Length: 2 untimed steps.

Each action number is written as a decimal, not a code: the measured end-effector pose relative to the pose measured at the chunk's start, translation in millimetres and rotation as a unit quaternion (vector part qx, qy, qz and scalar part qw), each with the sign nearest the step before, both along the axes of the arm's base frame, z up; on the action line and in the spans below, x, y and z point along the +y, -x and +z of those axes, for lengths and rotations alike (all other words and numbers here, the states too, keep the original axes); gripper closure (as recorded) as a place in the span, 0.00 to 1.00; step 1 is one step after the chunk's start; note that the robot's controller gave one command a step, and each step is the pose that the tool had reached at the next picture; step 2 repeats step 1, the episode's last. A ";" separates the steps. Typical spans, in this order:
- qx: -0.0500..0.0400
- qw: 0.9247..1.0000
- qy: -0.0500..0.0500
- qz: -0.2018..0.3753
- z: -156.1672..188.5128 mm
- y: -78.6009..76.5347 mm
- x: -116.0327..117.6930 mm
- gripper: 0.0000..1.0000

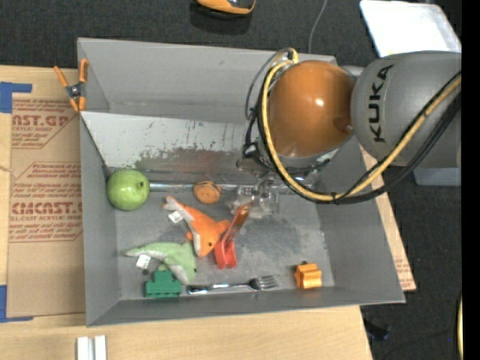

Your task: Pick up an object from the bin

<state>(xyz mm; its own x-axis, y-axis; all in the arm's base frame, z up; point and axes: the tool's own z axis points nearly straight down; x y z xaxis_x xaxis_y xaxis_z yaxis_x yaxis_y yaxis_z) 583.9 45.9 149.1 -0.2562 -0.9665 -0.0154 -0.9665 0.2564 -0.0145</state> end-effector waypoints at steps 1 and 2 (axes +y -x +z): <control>0.001 1.000 -0.001 0.000 17.0 0.6 1.1 1.00; 0.001 1.000 -0.001 0.000 17.0 0.6 1.1 1.00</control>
Offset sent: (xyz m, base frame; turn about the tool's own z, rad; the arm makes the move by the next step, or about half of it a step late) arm -0.0011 0.0008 0.0285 0.0005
